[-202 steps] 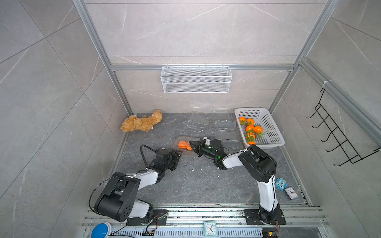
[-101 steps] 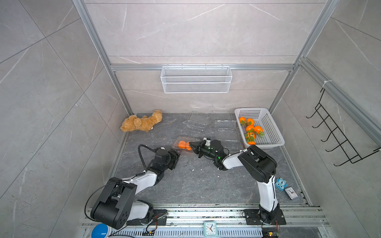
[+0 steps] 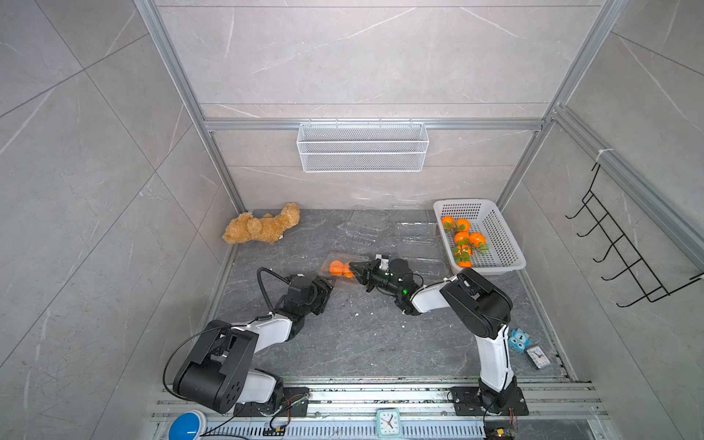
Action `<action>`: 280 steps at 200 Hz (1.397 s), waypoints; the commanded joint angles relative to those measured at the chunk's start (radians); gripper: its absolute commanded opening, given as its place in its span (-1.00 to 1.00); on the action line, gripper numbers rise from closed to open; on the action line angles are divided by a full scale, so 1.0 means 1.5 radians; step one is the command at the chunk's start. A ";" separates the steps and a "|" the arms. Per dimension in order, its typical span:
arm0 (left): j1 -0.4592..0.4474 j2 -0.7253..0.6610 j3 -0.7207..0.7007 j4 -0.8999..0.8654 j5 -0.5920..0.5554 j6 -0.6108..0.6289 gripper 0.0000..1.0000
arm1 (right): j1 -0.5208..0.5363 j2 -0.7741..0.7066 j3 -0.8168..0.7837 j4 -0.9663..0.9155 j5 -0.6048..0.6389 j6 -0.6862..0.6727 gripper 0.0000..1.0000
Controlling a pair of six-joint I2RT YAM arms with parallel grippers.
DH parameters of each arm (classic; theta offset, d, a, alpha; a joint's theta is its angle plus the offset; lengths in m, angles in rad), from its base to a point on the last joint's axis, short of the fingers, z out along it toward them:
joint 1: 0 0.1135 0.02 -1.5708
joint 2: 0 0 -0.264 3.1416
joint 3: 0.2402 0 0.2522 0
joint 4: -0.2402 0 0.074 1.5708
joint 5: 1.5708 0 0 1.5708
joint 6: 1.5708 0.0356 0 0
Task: Take oranges out of containers
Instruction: Open the packing box at the center of the board.
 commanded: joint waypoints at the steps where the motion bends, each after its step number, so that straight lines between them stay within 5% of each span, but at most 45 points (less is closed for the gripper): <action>1: -0.002 0.032 0.003 0.021 -0.017 0.011 0.44 | 0.005 -0.017 -0.011 0.025 0.004 0.012 -0.70; 171: -0.002 0.054 -0.038 0.042 -0.014 0.003 0.44 | -0.013 0.001 0.059 0.024 -0.023 0.055 -0.68; 280: 0.023 -0.092 0.004 -0.133 -0.028 0.037 0.48 | -0.048 -0.077 0.074 -0.174 -0.124 -0.125 0.36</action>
